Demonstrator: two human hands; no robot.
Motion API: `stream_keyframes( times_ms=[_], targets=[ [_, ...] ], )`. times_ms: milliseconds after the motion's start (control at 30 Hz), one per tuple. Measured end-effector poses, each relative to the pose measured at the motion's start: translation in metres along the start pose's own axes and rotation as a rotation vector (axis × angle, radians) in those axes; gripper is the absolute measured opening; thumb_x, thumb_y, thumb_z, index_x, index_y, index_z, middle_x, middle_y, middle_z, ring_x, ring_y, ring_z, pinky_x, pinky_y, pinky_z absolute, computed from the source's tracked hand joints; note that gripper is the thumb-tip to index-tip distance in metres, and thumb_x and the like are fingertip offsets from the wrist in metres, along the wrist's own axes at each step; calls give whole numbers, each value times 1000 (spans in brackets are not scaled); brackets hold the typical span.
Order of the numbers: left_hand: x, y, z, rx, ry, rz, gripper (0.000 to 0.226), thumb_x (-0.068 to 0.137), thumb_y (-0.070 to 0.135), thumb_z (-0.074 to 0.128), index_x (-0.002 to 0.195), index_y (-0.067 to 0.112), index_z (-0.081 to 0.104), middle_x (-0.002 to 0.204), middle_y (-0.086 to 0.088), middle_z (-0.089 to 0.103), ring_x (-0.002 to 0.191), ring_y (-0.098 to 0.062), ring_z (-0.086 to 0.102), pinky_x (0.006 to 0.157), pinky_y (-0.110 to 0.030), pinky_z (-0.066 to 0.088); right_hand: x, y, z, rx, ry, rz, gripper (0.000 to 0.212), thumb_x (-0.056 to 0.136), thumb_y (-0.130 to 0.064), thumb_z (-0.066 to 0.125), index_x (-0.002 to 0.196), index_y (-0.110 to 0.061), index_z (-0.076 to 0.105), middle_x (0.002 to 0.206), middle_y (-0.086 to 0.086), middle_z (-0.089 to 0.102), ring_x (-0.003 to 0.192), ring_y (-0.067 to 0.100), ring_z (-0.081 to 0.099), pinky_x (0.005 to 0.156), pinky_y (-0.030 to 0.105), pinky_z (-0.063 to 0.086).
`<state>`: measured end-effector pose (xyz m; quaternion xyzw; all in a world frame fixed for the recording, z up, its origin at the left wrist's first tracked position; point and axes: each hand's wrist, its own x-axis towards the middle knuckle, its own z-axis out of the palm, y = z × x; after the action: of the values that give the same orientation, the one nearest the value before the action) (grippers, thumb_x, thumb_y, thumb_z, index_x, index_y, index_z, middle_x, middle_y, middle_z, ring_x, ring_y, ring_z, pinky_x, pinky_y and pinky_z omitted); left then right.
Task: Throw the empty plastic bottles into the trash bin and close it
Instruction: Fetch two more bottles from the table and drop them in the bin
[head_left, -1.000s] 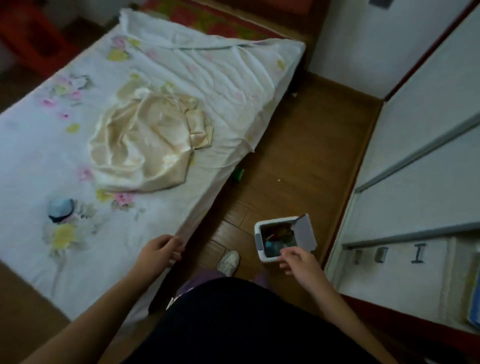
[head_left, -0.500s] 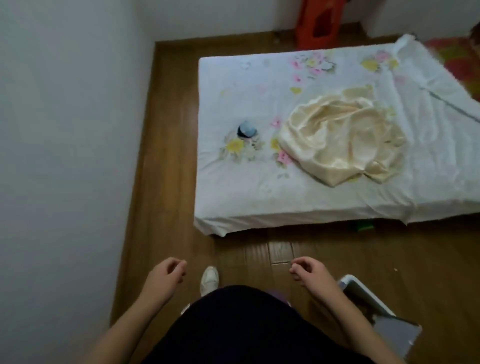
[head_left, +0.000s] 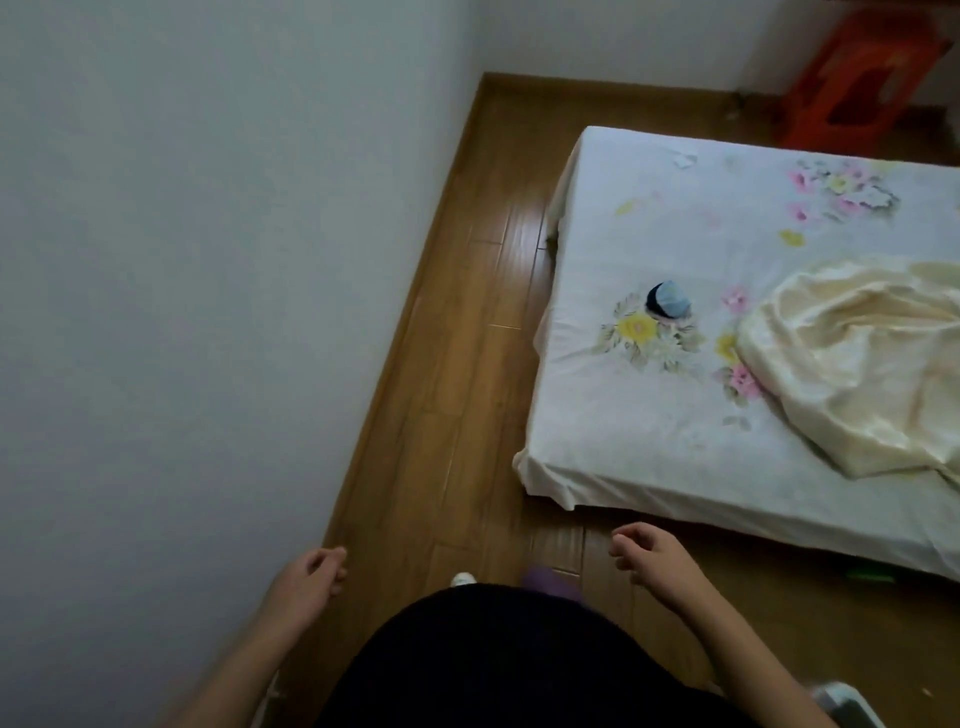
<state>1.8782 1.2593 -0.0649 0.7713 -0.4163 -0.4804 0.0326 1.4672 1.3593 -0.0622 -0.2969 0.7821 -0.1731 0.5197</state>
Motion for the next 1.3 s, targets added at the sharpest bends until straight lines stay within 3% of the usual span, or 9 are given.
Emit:
stream_keyframes(
  times_ms=[200,333,500,600,733,1000,1100,1300],
  targets=[
    [57,71,-36,-12,10,116,24,102,24,53,91,13,72,90,-7,76,87,-26,71,75,-38,51,26,-22,25,66,49,125,11,99,-23,55,103,-20,65,97,2,72,90,17,68,72,27,52],
    [93,130,-47,-36,70,218,24,101,21,55,85,11,72,83,-5,75,77,-23,70,68,-33,51,65,-35,23,82,74,179,14,97,-17,57,95,-14,70,89,6,75,85,26,71,70,34,52],
    [161,187,-68,9,29,169,22,101,23,56,87,13,70,87,-8,74,78,-23,68,70,-34,50,148,-80,13,88,61,190,15,95,-15,60,85,-13,71,86,15,76,69,21,66,68,35,48],
    [190,219,-84,21,22,84,23,102,27,55,91,13,69,91,-9,73,82,-24,66,71,-36,49,203,-133,-1,60,30,194,12,96,-15,59,88,-15,68,90,15,75,70,22,65,68,35,50],
    [229,266,-103,-11,70,61,25,102,24,55,92,6,69,89,-11,72,78,-26,66,68,-34,47,267,-239,-27,-60,7,43,8,93,-24,59,93,-21,67,87,1,74,80,18,70,77,38,56],
    [322,363,-130,-68,71,30,26,102,18,55,85,3,68,84,-16,74,67,-28,63,58,-29,42,371,-406,-67,-86,20,-182,16,94,-33,58,105,-25,68,98,-7,70,92,11,67,84,31,57],
    [370,407,-134,-85,48,32,26,102,17,53,85,3,67,87,-19,74,68,-28,62,57,-29,41,408,-437,-83,-79,45,-154,16,95,-31,58,106,-24,67,98,-5,70,92,12,67,78,27,55],
    [462,523,-130,-17,-89,55,26,102,20,54,87,4,68,91,-21,75,66,-26,64,57,-29,42,467,-455,-122,43,175,65,13,93,-17,57,91,-15,69,85,3,75,78,18,71,78,39,57]
  ],
)
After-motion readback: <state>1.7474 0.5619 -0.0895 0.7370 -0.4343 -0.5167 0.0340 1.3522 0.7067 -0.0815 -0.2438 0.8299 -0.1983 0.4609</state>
